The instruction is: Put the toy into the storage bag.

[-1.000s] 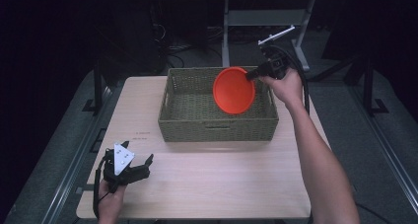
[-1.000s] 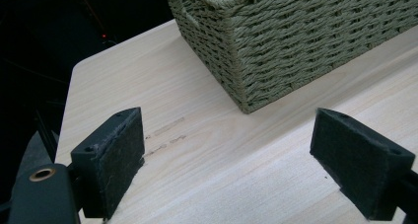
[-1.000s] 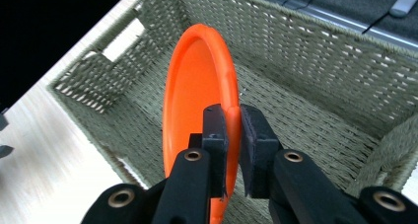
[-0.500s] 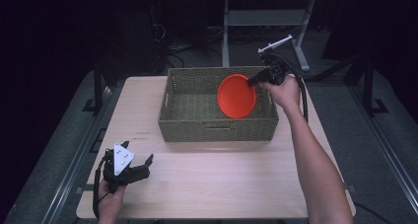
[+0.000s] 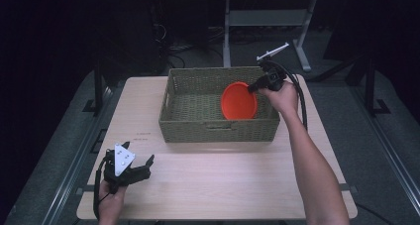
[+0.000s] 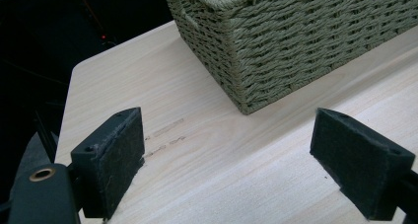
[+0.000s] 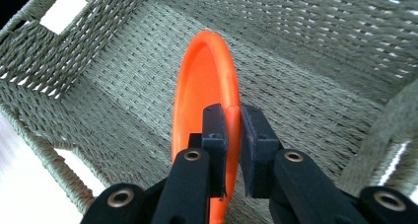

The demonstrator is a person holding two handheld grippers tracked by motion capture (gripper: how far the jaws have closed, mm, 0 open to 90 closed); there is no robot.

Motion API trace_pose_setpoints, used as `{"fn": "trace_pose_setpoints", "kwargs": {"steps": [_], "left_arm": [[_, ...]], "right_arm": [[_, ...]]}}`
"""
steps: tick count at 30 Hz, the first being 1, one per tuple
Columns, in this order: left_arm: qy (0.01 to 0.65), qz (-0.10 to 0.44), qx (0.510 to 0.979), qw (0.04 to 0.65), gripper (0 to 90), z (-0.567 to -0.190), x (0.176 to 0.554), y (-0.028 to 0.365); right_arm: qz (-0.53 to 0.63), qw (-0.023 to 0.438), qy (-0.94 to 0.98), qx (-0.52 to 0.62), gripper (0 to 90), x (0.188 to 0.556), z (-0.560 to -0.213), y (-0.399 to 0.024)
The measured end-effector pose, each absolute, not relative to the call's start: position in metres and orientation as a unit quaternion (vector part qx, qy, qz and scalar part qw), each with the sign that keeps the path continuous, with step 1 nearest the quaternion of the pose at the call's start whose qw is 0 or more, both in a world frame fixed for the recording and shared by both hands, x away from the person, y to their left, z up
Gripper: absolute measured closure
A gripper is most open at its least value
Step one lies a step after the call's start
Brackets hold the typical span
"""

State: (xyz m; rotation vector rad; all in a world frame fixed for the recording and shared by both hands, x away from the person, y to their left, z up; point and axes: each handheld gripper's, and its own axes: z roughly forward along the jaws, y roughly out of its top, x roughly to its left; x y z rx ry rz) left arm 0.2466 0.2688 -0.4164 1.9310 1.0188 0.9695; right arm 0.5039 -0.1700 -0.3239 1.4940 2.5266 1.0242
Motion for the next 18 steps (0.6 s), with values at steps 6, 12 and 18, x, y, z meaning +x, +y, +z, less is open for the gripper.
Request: {"fn": "trace_pose_setpoints", "kwargs": {"steps": [6, 12, 18], "left_arm": [[0.398, 0.378, 0.750, 0.369, 12.7, -0.416, 0.246, 0.269], [0.400, 0.377, 0.751, 0.367, 12.7, -0.416, 0.247, 0.270], [0.401, 0.377, 0.749, 0.368, 12.8, -0.416, 0.246, 0.270]], "right_arm": [[0.321, 0.006, 0.814, 0.484, 81.5, 0.505, -0.337, -0.166], [0.312, -0.004, 0.815, 0.488, 81.5, 0.507, -0.348, -0.165], [0.302, 0.000, 0.811, 0.502, 81.3, 0.507, -0.353, -0.168]]}}
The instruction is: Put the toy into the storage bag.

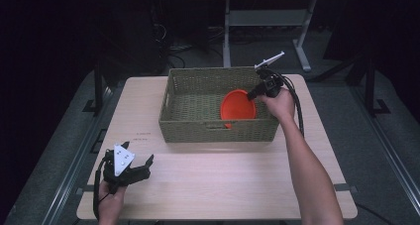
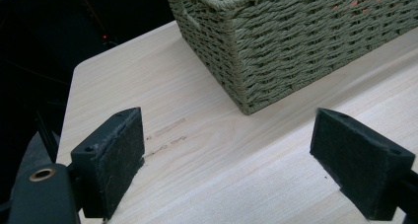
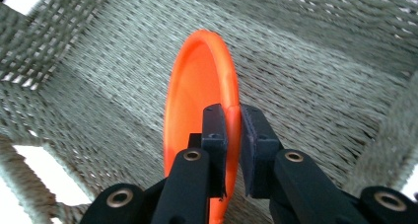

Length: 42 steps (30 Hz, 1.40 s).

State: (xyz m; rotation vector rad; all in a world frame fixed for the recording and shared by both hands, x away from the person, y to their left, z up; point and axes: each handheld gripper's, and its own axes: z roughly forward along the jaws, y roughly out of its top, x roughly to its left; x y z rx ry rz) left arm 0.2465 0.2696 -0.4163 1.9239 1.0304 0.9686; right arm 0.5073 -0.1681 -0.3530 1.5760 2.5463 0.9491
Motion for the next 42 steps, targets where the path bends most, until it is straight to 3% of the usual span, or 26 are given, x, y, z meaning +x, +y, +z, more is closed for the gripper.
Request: {"fn": "trace_pose_setpoints", "kwargs": {"steps": [10, 14, 35, 42], "left_arm": [[0.401, 0.379, 0.747, 0.371, 12.7, -0.4160, 0.2461, 0.2686], [0.403, 0.378, 0.747, 0.369, 12.7, -0.4159, 0.2464, 0.2692], [0.406, 0.378, 0.745, 0.371, 12.8, -0.4160, 0.2487, 0.2686], [0.406, 0.378, 0.745, 0.370, 12.8, -0.4159, 0.2474, 0.2700]], "right_arm": [[0.293, 0.000, 0.813, 0.503, 80.1, 0.5056, -0.3552, -0.1720], [0.286, -0.001, 0.816, 0.502, 74.5, 0.5052, -0.3540, -0.1710], [0.269, 0.000, 0.821, 0.503, 66.1, 0.5067, -0.3589, -0.1738], [0.268, 0.021, 0.816, 0.511, 63.5, 0.5056, -0.3563, -0.1739]]}}
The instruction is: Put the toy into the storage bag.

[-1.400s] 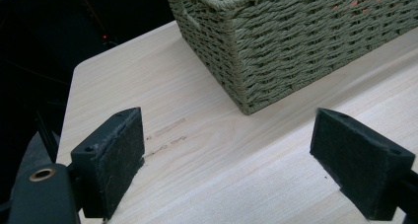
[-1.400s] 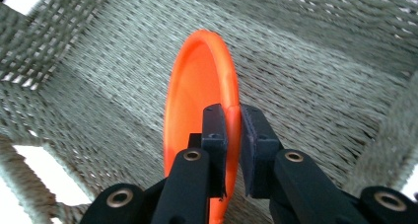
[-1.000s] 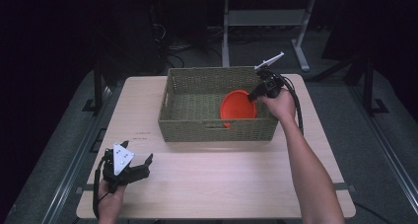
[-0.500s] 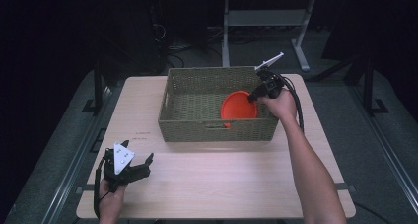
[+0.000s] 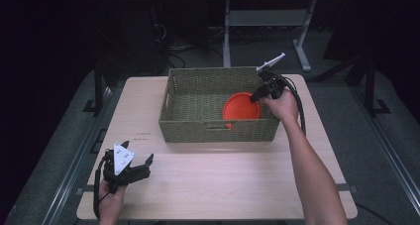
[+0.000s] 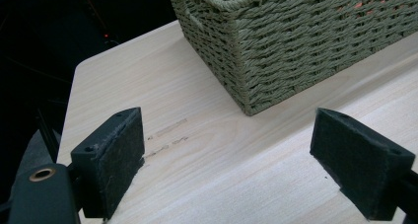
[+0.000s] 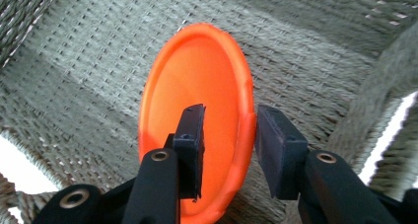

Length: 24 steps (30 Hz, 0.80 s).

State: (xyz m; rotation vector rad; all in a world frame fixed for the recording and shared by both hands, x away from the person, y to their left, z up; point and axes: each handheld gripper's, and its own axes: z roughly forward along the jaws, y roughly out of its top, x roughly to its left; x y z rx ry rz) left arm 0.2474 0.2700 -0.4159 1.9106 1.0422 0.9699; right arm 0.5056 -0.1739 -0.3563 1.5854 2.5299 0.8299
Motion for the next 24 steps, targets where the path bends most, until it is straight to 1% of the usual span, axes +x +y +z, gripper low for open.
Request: {"fn": "trace_pose_setpoints", "kwargs": {"steps": [11, 15, 16, 24], "left_arm": [[0.404, 0.378, 0.747, 0.370, 12.8, -0.416, 0.246, 0.270], [0.402, 0.379, 0.746, 0.372, 12.8, -0.416, 0.246, 0.269], [0.402, 0.377, 0.747, 0.371, 12.8, -0.416, 0.246, 0.269], [0.408, 0.377, 0.743, 0.373, 12.7, -0.416, 0.247, 0.270]], "right_arm": [[0.283, 0.019, 0.816, 0.504, 63.3, 0.500, -0.351, -0.178], [0.291, 0.014, 0.815, 0.501, 61.8, 0.497, -0.349, -0.178], [0.303, 0.002, 0.812, 0.499, 61.2, 0.495, -0.347, -0.180], [0.330, -0.007, 0.811, 0.484, 55.9, 0.483, -0.337, -0.181]]}}
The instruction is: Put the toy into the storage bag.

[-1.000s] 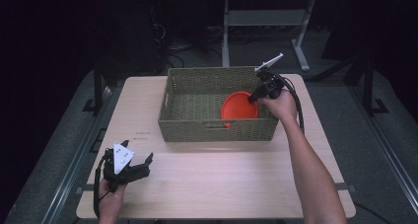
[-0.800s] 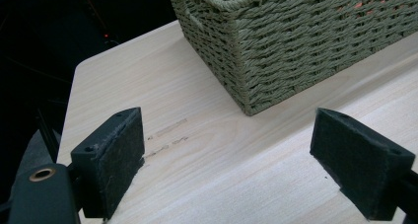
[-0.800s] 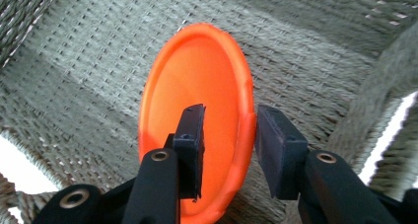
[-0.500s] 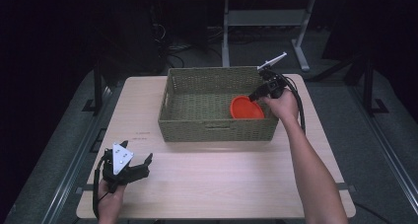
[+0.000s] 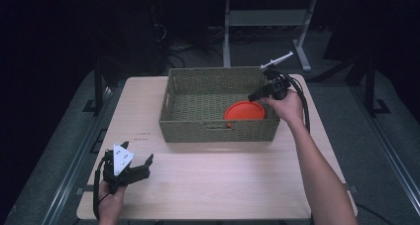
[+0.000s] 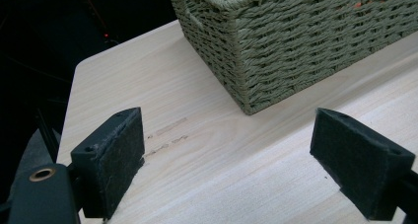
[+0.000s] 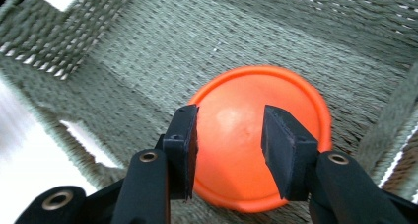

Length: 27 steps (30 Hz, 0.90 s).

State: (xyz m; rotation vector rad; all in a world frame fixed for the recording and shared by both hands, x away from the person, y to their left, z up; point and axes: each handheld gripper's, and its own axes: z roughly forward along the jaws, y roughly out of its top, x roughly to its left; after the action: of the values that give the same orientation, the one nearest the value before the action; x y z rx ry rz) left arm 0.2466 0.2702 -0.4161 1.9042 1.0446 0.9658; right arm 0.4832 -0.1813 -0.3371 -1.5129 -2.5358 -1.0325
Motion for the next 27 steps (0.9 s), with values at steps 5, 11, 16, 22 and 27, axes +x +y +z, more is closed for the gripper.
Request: {"fn": "trace_pose_setpoints", "kwargs": {"steps": [5, 11, 16, 22, 27], "left_arm": [[0.407, 0.377, 0.744, 0.372, 12.7, -0.416, 0.247, 0.270], [0.409, 0.376, 0.744, 0.372, 12.7, -0.416, 0.247, 0.270], [0.410, 0.376, 0.743, 0.372, 12.8, -0.416, 0.247, 0.270], [0.410, 0.376, 0.743, 0.372, 12.8, -0.416, 0.247, 0.270], [0.411, 0.376, 0.743, 0.371, 12.7, -0.416, 0.247, 0.271]], "right_arm": [[-0.345, 0.011, -0.808, -0.478, 51.6, 0.476, -0.334, -0.184], [-0.362, 0.017, -0.805, -0.470, 45.9, 0.464, -0.326, -0.189], [-0.374, 0.024, -0.805, -0.460, 38.8, 0.454, -0.317, -0.196], [-0.388, 0.021, -0.804, -0.449, 35.9, 0.441, -0.313, -0.204], [-0.391, 0.006, -0.804, -0.449, 34.2, 0.431, -0.313, -0.211]]}}
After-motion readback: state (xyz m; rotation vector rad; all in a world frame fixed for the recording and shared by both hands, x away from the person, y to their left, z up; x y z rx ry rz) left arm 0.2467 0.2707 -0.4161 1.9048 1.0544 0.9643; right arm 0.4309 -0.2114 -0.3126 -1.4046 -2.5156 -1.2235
